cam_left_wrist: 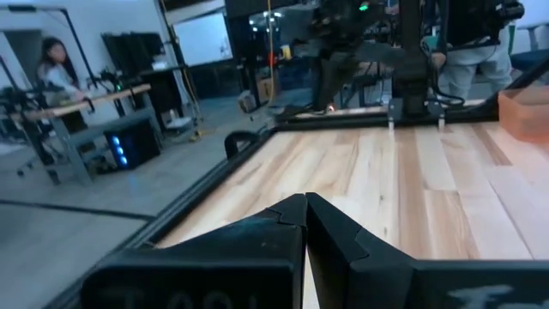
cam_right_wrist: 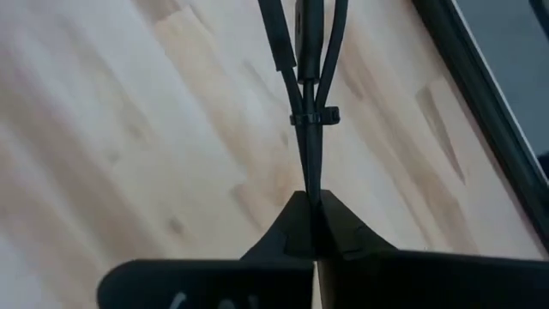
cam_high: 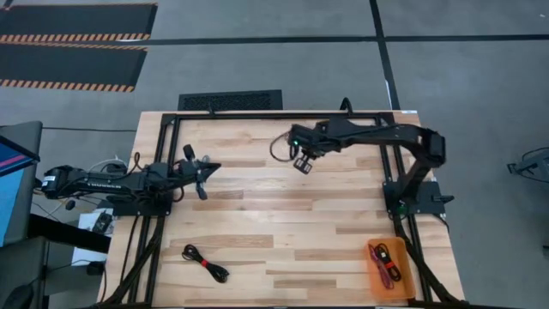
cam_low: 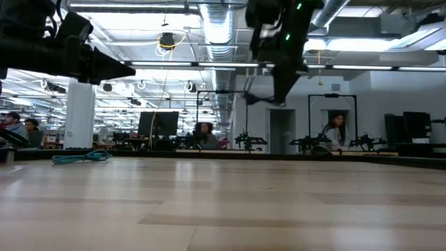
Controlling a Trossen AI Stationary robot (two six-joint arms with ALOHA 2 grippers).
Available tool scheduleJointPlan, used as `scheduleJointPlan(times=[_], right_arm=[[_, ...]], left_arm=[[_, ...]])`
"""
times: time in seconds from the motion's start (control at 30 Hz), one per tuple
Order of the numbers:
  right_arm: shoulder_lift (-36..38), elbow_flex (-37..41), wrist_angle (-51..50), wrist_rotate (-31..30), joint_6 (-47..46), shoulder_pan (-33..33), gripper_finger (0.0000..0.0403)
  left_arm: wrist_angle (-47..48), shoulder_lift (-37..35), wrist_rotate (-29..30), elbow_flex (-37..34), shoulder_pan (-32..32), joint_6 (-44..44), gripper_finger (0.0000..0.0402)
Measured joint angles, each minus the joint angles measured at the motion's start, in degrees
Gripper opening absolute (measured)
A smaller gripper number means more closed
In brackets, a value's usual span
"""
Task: Pick and place USB-C Cables
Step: Put the top black charger cable into the orange bin
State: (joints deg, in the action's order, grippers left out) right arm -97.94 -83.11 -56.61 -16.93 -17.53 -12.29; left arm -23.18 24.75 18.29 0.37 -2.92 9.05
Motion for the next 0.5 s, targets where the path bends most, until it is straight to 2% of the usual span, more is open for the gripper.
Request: scheduleJointPlan(times=[0.27, 0.5], right_arm=[[5.05, -0.04, -12.99, -6.75, -12.00, 9.44, 0.0004], [7.04, -0.02, -24.98, -8.30, -25.64, 17.41, 0.0005]], left_arm=[[-3.81, 0.00, 0.01, -0.01, -0.02, 3.87, 0.0000], [-5.82, 0.00, 0.03, -0.01, -0.02, 6.82, 0.0000]])
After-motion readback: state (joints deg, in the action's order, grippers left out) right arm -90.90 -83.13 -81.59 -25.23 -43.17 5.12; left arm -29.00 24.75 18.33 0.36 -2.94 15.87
